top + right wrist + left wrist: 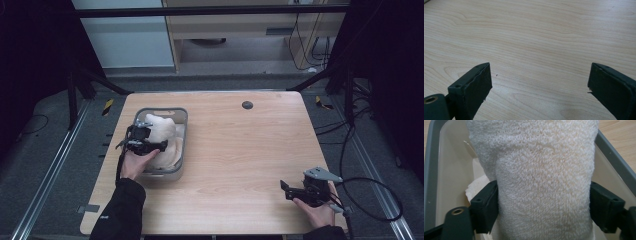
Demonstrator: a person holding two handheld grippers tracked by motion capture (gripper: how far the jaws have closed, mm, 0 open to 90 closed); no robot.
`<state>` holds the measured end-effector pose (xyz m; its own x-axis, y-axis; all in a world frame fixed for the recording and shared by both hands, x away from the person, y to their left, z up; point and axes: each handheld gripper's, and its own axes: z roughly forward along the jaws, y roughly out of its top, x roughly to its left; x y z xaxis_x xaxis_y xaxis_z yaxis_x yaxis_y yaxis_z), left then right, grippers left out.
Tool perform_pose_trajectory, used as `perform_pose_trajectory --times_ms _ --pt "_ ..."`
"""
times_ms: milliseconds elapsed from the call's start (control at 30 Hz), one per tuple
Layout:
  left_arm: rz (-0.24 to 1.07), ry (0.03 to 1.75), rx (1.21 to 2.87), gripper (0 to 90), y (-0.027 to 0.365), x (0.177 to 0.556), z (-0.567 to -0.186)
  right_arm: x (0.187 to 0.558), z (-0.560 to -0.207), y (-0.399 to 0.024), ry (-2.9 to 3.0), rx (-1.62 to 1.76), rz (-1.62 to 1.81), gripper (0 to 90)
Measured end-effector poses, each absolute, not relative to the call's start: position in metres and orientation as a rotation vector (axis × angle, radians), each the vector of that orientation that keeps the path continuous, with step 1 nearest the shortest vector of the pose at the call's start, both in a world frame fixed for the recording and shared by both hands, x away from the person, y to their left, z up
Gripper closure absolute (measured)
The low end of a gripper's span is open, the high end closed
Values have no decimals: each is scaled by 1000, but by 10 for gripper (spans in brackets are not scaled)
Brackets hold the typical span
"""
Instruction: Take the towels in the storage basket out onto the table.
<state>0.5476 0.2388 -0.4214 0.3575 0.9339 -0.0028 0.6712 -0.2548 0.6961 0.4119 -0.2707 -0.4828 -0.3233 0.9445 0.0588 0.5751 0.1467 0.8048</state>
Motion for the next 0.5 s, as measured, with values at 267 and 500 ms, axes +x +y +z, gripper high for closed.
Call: perform_pose_trajectory --times_ms 267,500 --pt "549 1414 1989 355 241 546 -420 412 -483 -271 1966 1447 1048 54" --pt "556 1412 1981 444 241 543 -419 412 -483 -271 1966 1449 1050 55"
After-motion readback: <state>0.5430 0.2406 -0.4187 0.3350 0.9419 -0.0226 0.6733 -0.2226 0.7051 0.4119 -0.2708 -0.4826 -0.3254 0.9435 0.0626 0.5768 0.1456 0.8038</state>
